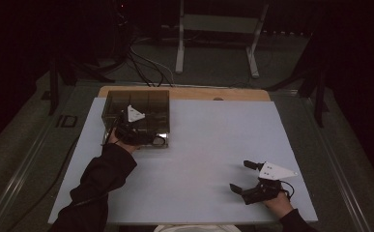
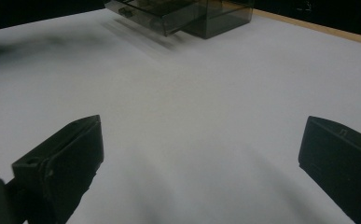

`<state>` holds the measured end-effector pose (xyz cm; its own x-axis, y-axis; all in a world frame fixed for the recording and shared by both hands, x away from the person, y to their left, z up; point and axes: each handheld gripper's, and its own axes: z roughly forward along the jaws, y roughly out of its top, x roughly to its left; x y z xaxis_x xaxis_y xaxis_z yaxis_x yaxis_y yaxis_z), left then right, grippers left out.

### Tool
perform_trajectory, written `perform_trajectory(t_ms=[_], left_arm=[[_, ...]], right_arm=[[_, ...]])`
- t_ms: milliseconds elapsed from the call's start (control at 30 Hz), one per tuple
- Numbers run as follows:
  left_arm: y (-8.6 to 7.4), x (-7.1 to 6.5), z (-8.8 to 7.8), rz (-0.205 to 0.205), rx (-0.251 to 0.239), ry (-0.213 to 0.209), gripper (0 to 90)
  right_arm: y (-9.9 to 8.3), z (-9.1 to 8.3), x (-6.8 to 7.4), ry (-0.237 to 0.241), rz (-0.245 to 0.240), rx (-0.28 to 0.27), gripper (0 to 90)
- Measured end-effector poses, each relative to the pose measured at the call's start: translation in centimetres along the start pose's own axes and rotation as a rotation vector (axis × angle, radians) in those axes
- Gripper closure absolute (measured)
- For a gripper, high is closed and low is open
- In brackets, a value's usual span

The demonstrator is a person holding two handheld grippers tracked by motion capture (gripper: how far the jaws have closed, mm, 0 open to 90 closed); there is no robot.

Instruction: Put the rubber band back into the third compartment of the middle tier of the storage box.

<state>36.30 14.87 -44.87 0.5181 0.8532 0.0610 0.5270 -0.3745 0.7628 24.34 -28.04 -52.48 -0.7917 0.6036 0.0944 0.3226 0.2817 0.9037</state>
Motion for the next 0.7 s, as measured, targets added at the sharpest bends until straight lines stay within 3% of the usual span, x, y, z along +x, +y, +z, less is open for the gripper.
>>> perform_trajectory(t_ms=[67,100,133,367,700], left_arm=[[0.0,0.3,-0.4,-0.016,-0.005,-0.004,10.0],[-0.1,0.4,-0.6,-0.011,-0.005,-0.025,8.8],[-0.1,0.6,-0.8,-0.006,-0.004,-0.035,1.7],[-0.7,1.6,-2.1,-0.028,-0.02,-0.026,1.0],[-1.8,2.6,-3.8,-0.034,-0.027,0.032,1.0]], right_arm=[[0.0,0.0,0.0,-0.001,0.002,0.001,0.0],[0.0,0.0,0.0,-0.001,0.001,0.001,0.0],[0.0,0.0,0.0,0.0,0.003,0.002,0.0],[0.0,0.1,0.0,-0.001,0.001,0.003,0.0],[0.0,0.2,0.0,0.0,0.001,0.005,0.0]])
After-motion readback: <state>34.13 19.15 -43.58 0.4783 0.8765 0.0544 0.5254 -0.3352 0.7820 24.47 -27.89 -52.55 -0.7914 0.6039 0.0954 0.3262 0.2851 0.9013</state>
